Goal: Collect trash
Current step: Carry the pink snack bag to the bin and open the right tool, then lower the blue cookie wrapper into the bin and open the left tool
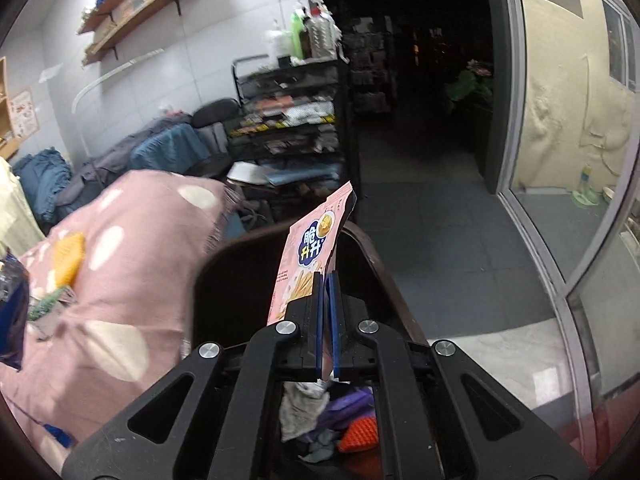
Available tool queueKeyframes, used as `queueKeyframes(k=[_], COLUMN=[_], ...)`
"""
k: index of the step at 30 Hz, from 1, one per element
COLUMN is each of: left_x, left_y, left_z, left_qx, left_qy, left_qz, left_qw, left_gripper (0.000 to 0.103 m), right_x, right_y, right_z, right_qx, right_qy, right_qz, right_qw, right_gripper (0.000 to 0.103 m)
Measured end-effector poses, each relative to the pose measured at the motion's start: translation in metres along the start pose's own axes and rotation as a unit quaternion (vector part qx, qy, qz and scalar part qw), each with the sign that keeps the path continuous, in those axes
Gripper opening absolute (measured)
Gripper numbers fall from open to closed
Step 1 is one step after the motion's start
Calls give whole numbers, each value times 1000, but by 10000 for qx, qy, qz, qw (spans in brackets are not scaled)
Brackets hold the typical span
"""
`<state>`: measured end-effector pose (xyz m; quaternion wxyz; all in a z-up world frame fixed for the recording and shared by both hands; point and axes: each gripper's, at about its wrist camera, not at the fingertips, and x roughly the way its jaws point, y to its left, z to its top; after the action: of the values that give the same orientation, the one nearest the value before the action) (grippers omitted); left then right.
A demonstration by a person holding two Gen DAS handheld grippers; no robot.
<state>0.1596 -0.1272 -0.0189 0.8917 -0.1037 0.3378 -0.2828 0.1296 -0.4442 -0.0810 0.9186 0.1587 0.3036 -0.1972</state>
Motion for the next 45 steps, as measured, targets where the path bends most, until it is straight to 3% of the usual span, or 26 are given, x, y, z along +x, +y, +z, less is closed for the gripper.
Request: queueKeyframes(k=[13,14,16,17,18,28,36,45], left_x=[19,19,20,20,21,23,37,69], left_y=[-14,-15,-16,-16,-16,-24,-46,-75], left_z=[-7,-8,-8,-9,-8,-8,-6,-5], left_qx=[163,165,178,185,190,302,607,879], left_qy=[249,258,272,277,282,290,391,725], left_qz=[-91,-96,-95,-94,-94,-115,-253,-431], left_qw=[9995,9995,9994,9994,9994,9991,9971,9926], left_gripper=[13,13,13,13,13,13,13,13], right_x=[29,30,31,28,27,19,-12,-46], right_y=[-10,-10,-7,-9,-7,1,1,-11], right_z=[-25,-26,-27,-28,-28,-20,-5,5], right_qx=[70,79,145,242,282,324,490,838], right_qy=[494,538,555,487,440,309,-322,-990], right_qz=[-2,9,69,108,108,115,-3,-140], right_qw=[9988,9985,9983,9985,9986,9989,9983,9915], right_gripper=[7,13,38,58,66,69,89,96])
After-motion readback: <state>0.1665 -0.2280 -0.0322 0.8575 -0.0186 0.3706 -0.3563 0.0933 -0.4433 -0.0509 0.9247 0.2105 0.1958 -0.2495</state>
